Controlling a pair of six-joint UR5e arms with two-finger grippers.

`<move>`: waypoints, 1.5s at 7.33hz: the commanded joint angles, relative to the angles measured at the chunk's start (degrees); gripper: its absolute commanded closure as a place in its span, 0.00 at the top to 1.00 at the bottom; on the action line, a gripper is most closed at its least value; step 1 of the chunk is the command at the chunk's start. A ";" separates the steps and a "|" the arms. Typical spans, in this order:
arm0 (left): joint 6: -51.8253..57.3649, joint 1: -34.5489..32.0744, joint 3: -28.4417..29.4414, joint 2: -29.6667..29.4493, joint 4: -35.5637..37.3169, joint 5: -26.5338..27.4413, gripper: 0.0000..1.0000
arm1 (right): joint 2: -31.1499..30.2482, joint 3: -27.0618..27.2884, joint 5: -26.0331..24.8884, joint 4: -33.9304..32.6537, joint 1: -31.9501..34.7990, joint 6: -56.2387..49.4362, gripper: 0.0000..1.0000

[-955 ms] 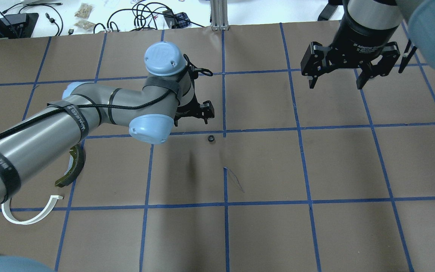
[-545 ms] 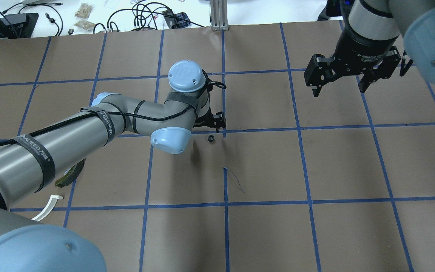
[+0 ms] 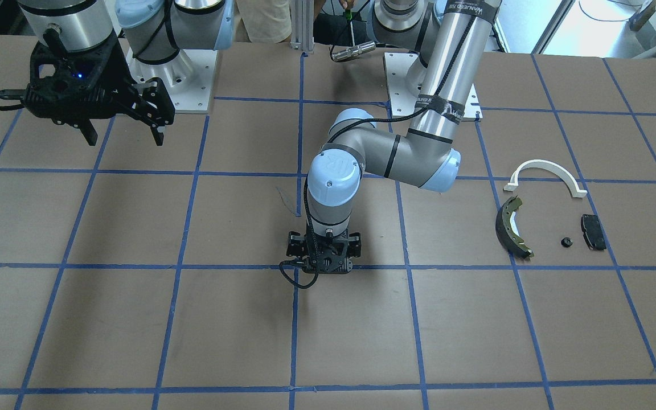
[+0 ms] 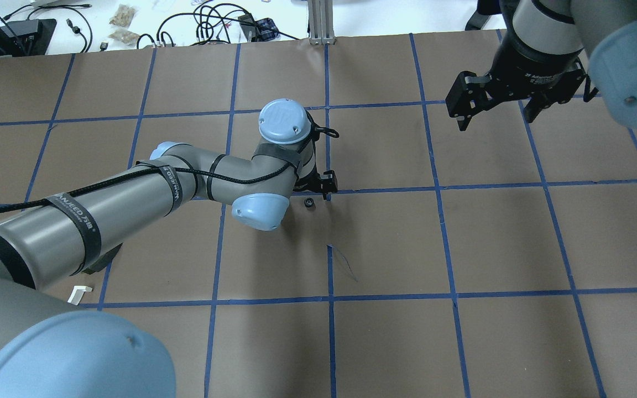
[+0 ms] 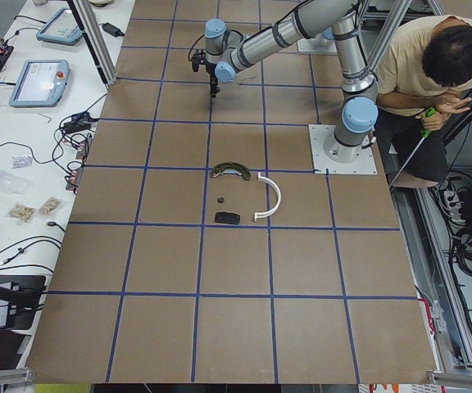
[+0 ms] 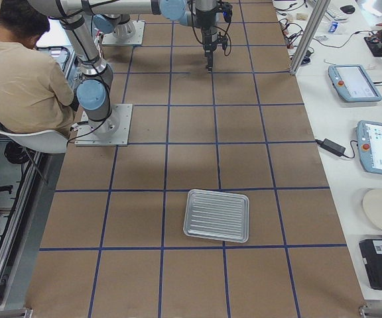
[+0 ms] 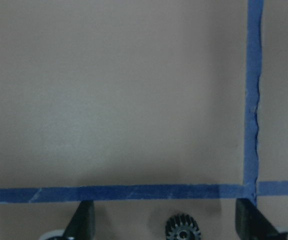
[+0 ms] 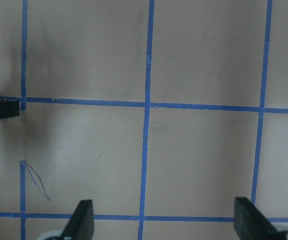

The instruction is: Place bearing gear from tray to pile

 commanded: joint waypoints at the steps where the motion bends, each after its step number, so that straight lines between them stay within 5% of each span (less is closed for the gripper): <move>1: 0.00 -0.16 -0.41 0.71 -0.42 0.09 0.66 | 0.14 -0.11 0.04 -0.19 -0.17 2.15 1.00; 2: 0.00 -0.25 -0.41 0.71 -0.33 0.09 0.41 | 0.14 -0.11 0.04 -0.54 -0.17 2.06 1.00; 4: 0.09 -0.16 -0.41 1.33 -0.68 0.01 0.07 | 0.14 -0.03 -0.04 -0.98 -0.17 2.06 1.00; 7: 1.05 0.80 1.60 3.69 -4.25 0.01 0.03 | 0.14 -0.11 0.04 -1.07 -0.17 2.14 1.00; 10: 15.14 11.75 10.73 13.08 -31.89 1.75 0.03 | -0.04 -0.11 -0.13 -1.07 -0.17 2.15 1.00; 11: 19.30 17.10 10.93 15.46 -36.23 2.81 0.03 | -0.04 -0.11 -0.22 -0.90 -0.17 2.15 1.00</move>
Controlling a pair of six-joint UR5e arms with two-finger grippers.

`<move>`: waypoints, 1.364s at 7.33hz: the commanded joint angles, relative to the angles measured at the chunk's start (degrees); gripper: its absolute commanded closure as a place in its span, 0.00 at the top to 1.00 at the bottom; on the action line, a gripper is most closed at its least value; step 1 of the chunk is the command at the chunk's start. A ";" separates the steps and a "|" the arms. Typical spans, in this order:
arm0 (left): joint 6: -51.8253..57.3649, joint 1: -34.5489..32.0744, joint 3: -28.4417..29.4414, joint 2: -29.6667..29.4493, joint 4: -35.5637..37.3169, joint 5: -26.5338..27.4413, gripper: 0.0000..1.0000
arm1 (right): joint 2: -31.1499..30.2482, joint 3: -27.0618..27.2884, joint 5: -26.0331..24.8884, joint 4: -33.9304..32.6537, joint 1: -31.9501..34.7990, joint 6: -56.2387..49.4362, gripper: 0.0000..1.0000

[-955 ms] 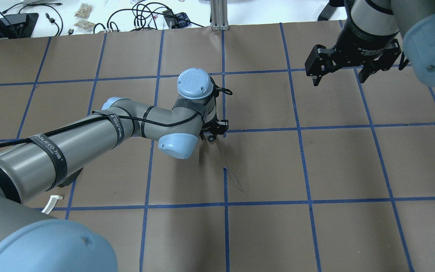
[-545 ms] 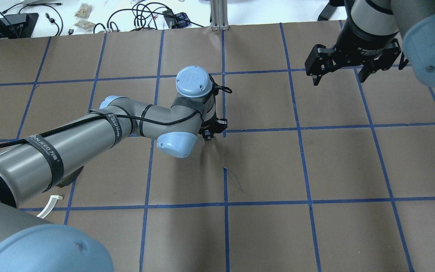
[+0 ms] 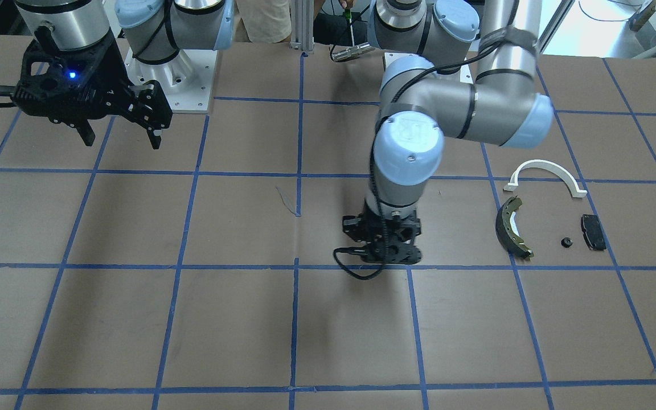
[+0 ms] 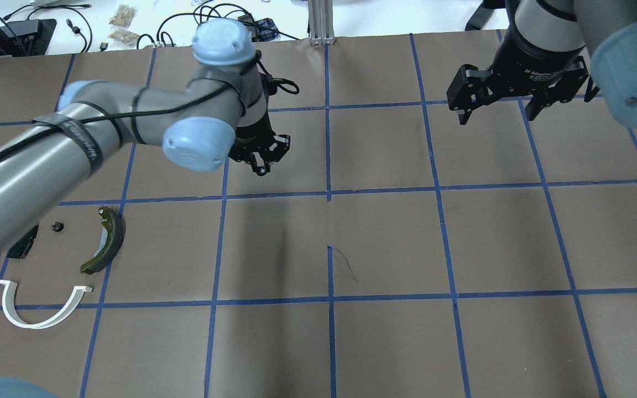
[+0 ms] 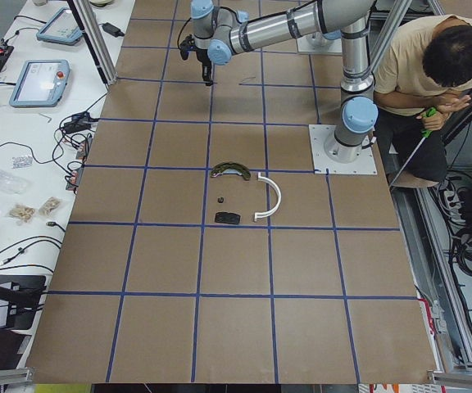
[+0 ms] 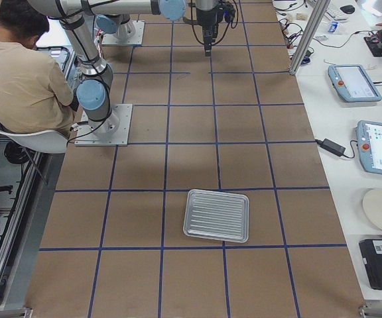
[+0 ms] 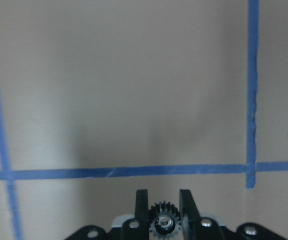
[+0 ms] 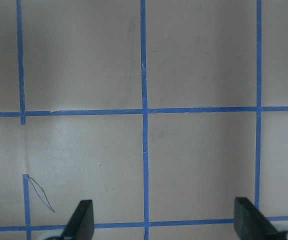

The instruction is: Place bearing gear from tray to pile

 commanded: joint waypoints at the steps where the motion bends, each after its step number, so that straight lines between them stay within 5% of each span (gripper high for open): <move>1: 13.80 11.51 1.31 5.35 -9.32 1.28 0.01 | 0.12 0.05 0.07 0.11 0.09 -0.02 1.00; 4: 30.34 27.24 -1.31 6.34 -8.65 3.11 0.00 | 0.30 0.05 -0.29 0.02 0.09 -0.37 1.00; 7: 50.55 42.31 -15.51 2.05 19.46 2.51 0.00 | 0.30 -0.30 -0.63 -0.06 0.00 -0.20 1.00; 8: 52.45 44.77 -20.18 -0.15 25.40 -2.45 0.00 | 0.30 0.13 -0.55 0.11 0.00 -0.11 1.00; 10: 52.56 47.25 -21.89 -1.75 26.17 -4.52 0.00 | 0.30 0.14 -0.98 0.46 0.00 -0.46 1.00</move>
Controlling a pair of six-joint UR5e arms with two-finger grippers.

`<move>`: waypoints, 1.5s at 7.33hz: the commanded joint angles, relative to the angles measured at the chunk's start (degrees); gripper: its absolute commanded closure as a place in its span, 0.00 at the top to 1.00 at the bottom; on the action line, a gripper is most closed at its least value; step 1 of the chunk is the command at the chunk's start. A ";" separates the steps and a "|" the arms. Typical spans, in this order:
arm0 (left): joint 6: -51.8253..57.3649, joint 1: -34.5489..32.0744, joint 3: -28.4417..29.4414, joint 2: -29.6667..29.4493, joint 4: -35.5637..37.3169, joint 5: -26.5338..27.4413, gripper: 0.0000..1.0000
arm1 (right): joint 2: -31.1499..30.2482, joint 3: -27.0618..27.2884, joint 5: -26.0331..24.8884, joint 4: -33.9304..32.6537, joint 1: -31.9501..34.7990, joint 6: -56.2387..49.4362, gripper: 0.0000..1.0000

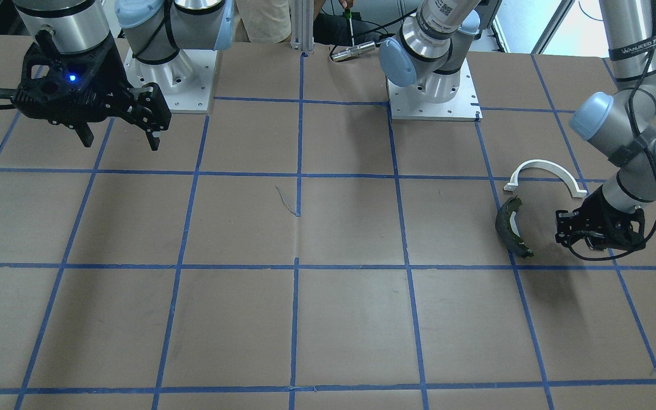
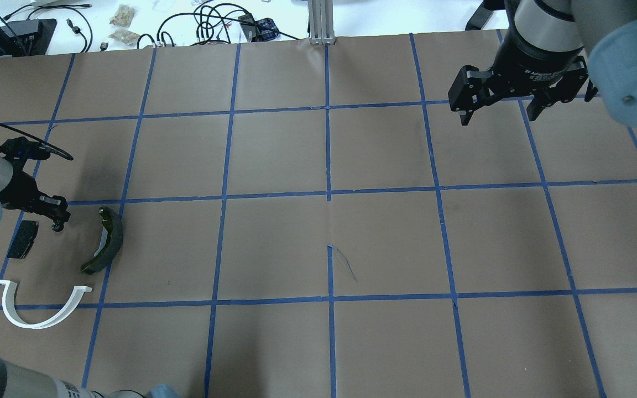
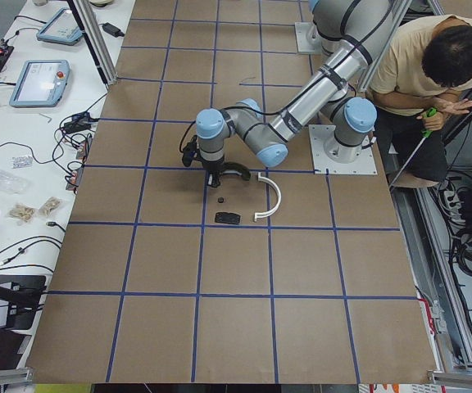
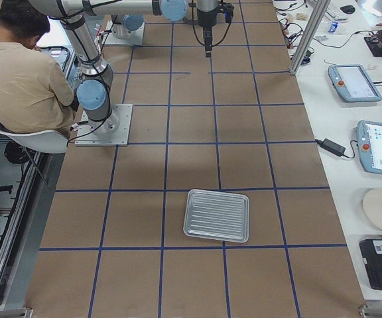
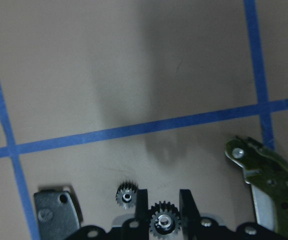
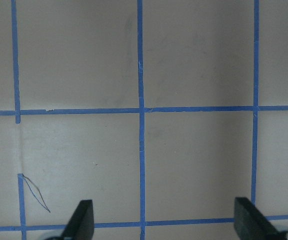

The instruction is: Place bearing gear from tray to pile

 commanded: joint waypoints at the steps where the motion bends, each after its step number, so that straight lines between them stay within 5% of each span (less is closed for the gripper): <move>1: 0.47 1.32 -1.54 -0.96 1.55 -1.02 0.38 | 0.00 0.05 -0.17 -0.11 0.00 -0.35 1.00; 2: 0.30 1.32 -1.19 -0.96 1.46 -1.11 0.99 | -0.09 0.05 -0.26 0.06 0.09 -0.18 1.00; 4: -1.45 -0.16 -0.14 2.18 0.33 -0.76 1.00 | -0.09 -0.39 0.36 -0.12 0.09 -0.09 1.00; 8: -19.05 -16.12 23.38 12.11 -35.82 0.65 1.00 | -0.27 -0.39 0.01 0.06 0.09 -0.44 1.00; 11: -42.38 -33.43 23.70 17.41 -41.87 0.56 1.00 | -0.01 -0.30 0.35 -0.03 0.18 0.09 1.00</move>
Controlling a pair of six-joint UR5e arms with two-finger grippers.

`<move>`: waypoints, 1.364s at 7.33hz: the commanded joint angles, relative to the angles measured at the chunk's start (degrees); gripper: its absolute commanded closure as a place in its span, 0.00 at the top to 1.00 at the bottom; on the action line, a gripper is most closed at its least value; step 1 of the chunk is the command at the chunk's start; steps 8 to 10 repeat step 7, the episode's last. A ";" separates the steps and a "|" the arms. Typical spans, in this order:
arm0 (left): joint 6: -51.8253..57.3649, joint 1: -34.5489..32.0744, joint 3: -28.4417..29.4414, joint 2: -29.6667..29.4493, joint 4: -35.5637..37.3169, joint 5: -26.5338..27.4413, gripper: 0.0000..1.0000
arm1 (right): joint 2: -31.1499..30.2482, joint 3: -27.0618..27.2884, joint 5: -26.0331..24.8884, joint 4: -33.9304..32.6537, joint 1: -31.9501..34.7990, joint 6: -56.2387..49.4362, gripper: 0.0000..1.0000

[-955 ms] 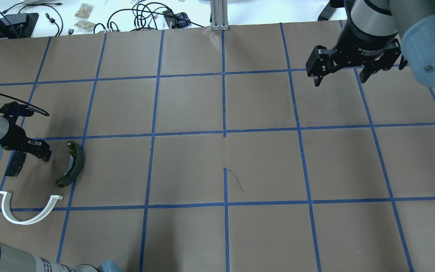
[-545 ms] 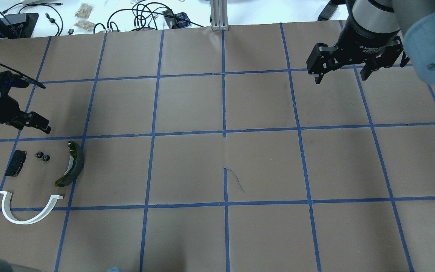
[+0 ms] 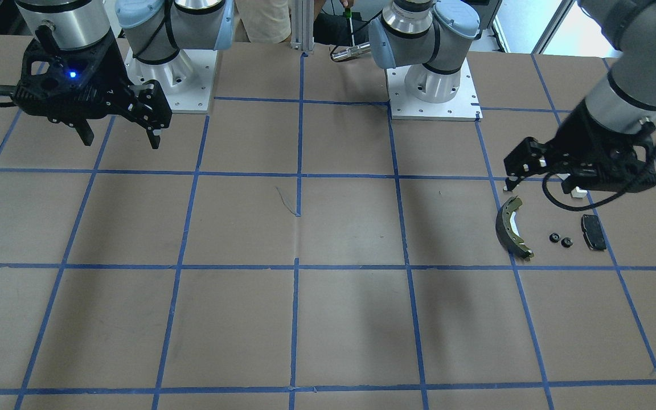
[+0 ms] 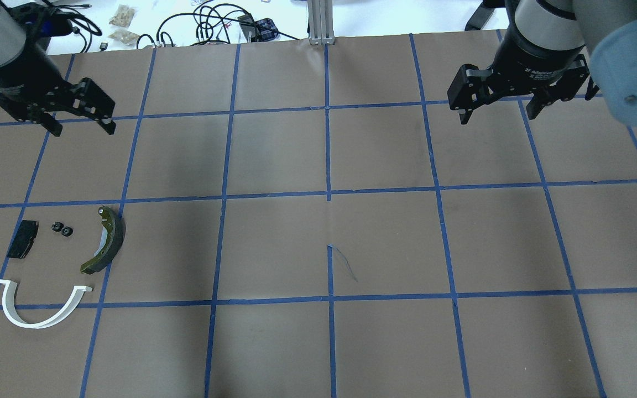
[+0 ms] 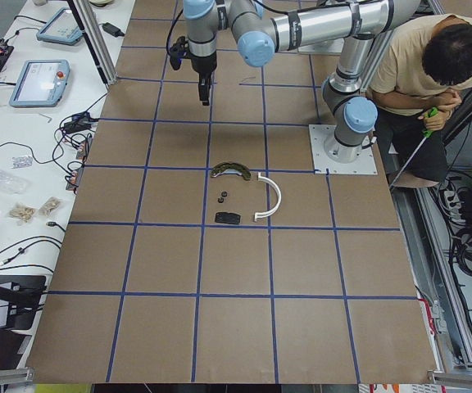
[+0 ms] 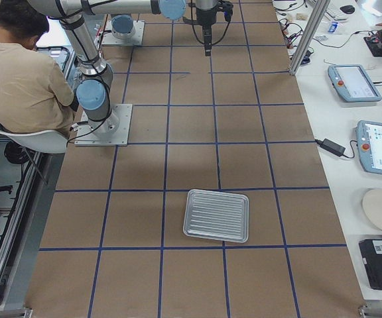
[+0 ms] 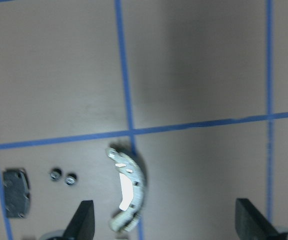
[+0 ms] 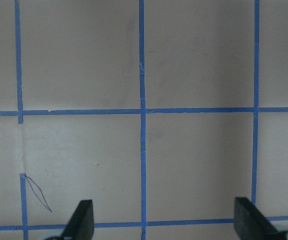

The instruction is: Place bearing gear from tray to pile

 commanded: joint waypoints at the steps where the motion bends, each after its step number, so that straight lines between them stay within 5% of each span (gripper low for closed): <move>1: -9.86 -10.11 -2.17 3.03 0.44 -0.02 1.00 | -0.02 0.09 -0.17 0.02 0.02 0.06 1.00; 3: -15.33 -12.61 -4.39 2.70 8.34 -0.02 1.00 | -0.02 -0.17 0.01 0.02 0.02 0.06 1.00; 10: -15.34 -12.61 -4.39 2.08 8.45 -0.28 1.00 | -0.55 -0.70 4.02 1.68 0.45 0.24 1.00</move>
